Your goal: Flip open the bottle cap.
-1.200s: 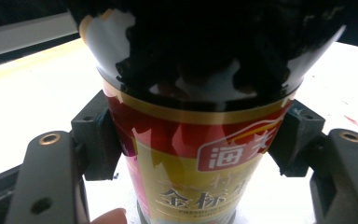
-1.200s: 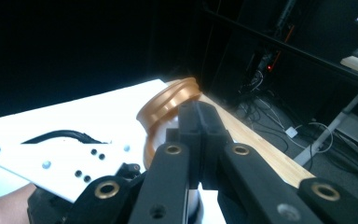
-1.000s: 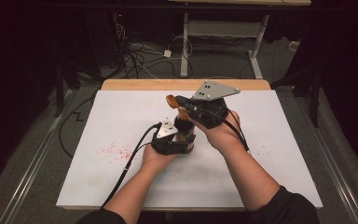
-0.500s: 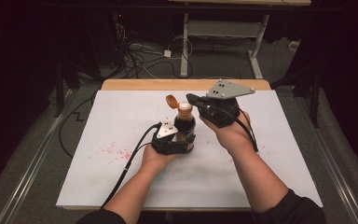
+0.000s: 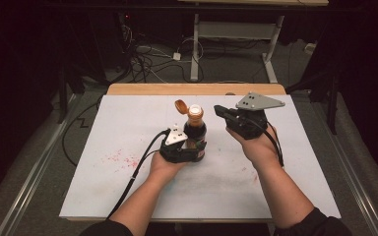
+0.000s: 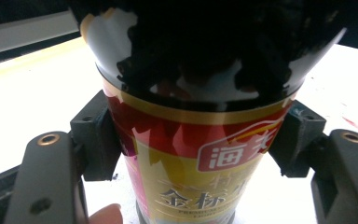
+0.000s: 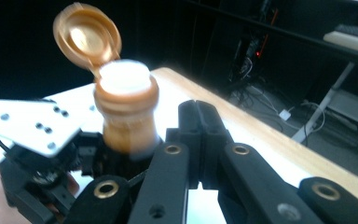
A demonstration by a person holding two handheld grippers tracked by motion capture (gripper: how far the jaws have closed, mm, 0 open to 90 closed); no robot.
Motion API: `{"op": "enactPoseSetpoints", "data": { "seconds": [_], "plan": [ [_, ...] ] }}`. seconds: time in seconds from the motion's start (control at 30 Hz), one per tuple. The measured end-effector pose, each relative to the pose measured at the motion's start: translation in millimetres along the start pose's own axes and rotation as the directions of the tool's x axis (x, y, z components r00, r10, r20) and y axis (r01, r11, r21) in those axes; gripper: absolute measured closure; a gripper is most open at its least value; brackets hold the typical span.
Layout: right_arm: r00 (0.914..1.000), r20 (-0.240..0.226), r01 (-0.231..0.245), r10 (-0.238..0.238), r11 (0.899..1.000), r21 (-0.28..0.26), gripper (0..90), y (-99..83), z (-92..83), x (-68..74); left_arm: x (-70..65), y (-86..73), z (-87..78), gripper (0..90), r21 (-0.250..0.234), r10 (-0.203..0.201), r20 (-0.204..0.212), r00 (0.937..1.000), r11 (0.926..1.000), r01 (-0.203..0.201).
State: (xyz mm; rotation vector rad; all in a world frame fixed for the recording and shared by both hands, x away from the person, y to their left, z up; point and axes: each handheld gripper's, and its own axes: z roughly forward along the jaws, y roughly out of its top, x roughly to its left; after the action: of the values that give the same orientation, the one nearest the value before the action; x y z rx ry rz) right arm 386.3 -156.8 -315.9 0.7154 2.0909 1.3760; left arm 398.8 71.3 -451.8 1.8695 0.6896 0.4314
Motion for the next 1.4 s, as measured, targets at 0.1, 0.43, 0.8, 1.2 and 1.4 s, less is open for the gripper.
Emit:
{"op": "enactPoseSetpoints", "data": {
  "seconds": [0.1,0.43,0.8,1.2,1.4],
  "plan": [
    [0.9999,0.004,-0.015,0.015,1.0,0.012,90.0,-12.6,2.2,-2.7,0.0,0.0,-0.1,28.1,-0.001,-0.001,0.0,1.0,1.0,0.001],
    [0.9979,-0.022,-0.06,0.061,0.998,0.026,46.1,-50.1,10.8,-11.5,1.6,0.4,-0.5,27.1,0.005,-0.004,0.012,0.9999,1.0,0.003],
    [0.9919,-0.005,-0.127,0.127,0.991,0.033,0.3,-77.7,21.0,-12.1,11.4,-7.5,-7.8,0.0,0.05,-0.059,0.058,0.9966,0.9972,0.056],
    [0.9869,0.036,-0.16,0.157,0.984,0.074,0.3,-115.6,18.6,-14.2,23.6,-36.4,-30.5,0.0,0.095,-0.076,0.022,0.9968,0.9927,0.074],
    [0.9823,0.065,-0.182,0.176,0.977,0.111,0.3,-141.6,15.7,-15.6,33.4,-53.6,-50.6,0.0,0.113,-0.093,0.0,0.9956,0.9892,0.093]
  ]
}}
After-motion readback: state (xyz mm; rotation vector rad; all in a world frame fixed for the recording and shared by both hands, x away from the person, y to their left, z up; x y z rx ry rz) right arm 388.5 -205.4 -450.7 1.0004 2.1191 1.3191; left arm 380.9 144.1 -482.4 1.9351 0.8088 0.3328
